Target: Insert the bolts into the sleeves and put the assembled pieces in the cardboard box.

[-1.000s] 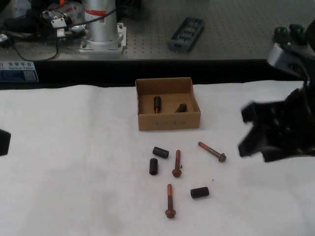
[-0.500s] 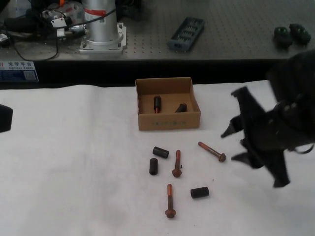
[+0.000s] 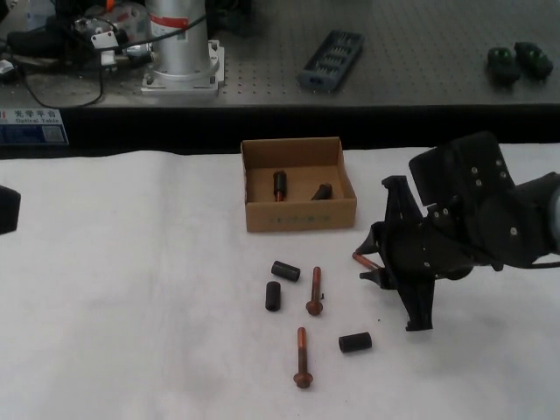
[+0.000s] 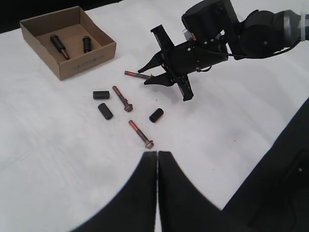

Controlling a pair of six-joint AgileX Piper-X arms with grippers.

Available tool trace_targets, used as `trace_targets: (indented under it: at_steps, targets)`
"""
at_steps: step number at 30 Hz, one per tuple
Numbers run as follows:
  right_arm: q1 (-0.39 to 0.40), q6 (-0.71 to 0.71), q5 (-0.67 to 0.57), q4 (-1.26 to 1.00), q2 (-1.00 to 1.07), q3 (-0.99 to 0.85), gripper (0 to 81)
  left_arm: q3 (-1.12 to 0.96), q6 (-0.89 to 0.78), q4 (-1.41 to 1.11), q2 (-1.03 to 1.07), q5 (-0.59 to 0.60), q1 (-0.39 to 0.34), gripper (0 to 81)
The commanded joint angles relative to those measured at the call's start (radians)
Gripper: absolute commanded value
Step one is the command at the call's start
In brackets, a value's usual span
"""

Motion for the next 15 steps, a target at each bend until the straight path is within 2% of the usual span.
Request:
trace_targets:
  at_steps: [1,15]
  targets:
    - [-0.006,0.047,0.051,-0.04,0.007,-0.018,24.2,-0.002,0.01,-0.033,-0.004,-0.052,0.002,0.6]
    - [-0.05,0.115,0.056,-0.023,0.031,-0.018,24.2,-0.002,0.01,-0.111,-0.001,-0.082,0.002,0.6]
